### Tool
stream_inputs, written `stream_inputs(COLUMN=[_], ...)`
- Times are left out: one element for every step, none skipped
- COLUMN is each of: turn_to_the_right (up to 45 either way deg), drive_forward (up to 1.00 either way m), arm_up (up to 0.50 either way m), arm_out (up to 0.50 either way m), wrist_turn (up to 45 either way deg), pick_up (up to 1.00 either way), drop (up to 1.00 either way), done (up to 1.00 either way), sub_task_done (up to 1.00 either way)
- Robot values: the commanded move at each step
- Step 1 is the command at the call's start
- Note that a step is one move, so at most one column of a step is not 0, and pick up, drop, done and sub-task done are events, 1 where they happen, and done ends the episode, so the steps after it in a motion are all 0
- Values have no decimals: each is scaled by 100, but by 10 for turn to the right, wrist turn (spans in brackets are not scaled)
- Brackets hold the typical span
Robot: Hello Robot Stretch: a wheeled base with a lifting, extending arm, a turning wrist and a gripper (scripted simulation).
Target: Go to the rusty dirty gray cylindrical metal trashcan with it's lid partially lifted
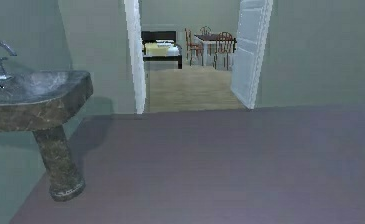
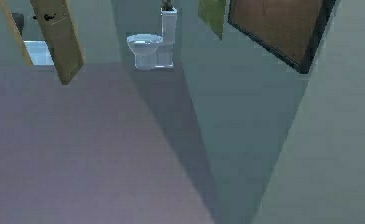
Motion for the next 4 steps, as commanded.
stream_inputs(turn_to_the_right=[450, 180, 30, 0], drive_forward=[0, 0, 0, 35], arm_up=[0, 0, 0, 0], arm_out=[0, 0, 0, 0], wrist_turn=[0, 0, 0, 0], pick_up=[0, 0, 0, 0], drop=[0, 0, 0, 0], done=[0, 0, 0, 0], sub_task_done=[0, 0, 0, 0])
